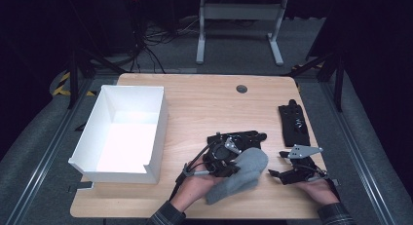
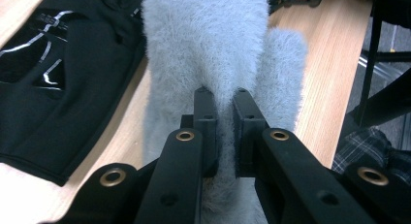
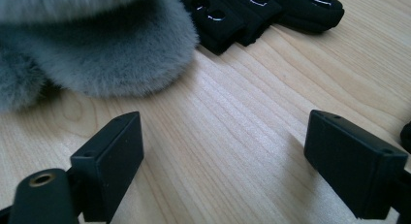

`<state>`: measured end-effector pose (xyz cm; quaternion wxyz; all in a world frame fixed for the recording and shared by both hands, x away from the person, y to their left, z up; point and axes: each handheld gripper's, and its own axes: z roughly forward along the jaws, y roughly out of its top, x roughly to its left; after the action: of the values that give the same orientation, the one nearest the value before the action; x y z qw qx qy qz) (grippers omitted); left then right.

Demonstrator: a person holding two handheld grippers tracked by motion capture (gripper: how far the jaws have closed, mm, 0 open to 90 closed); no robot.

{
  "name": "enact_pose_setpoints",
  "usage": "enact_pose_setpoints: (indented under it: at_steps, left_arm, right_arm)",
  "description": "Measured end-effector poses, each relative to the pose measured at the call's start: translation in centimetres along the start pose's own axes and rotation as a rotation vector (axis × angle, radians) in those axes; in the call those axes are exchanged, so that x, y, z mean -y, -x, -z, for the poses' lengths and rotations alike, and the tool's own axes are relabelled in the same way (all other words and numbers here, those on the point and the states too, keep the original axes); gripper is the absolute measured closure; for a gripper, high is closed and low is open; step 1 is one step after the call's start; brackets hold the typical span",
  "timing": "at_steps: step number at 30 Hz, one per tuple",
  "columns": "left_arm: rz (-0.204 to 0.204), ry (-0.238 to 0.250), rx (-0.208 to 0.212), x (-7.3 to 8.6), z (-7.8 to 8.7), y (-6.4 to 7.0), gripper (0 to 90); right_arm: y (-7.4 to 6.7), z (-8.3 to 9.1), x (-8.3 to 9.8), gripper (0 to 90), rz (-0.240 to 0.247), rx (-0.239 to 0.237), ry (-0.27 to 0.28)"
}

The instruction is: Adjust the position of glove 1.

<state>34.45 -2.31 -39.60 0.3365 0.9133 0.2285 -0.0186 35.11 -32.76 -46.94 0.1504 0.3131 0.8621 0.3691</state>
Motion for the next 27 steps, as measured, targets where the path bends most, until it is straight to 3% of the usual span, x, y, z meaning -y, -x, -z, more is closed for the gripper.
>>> enact_pose_setpoints:
  at_steps: [10, 12, 18, 22, 25, 27]
  left_arm:
    - [-0.022, -0.049, -0.008, 0.4, -1.7, 0.0, 82.1]
    - [-0.025, -0.034, -0.006, 0.5, -1.6, -0.1, 77.8]
    - [-0.056, 0.048, -0.003, 0.6, 0.3, -0.3, 52.8]
    - [-0.050, 0.093, -0.015, 1.1, 1.6, -1.1, 49.6]
    - [-0.026, 0.108, -0.052, 1.9, 2.7, -2.2, 51.7]
    - [0.002, 0.120, -0.051, 2.6, 3.3, -3.0, 52.8]
  right_arm:
    - [0.0, 0.0, 0.0, 14.5, 0.001, 0.000, 0.000]
    - [0.0, 0.0, 0.0, 14.5, 0.000, 0.000, 0.000]
    - [0.0, 0.0, 0.0, 14.5, 0.000, 0.000, 0.000]
    - [0.0, 0.1, 0.1, 16.4, -0.013, 0.008, 0.004]
    - [-0.1, 0.2, 0.1, 19.0, -0.022, 0.014, 0.002]
    - [-0.1, 0.2, 0.1, 18.9, -0.022, 0.016, 0.003]
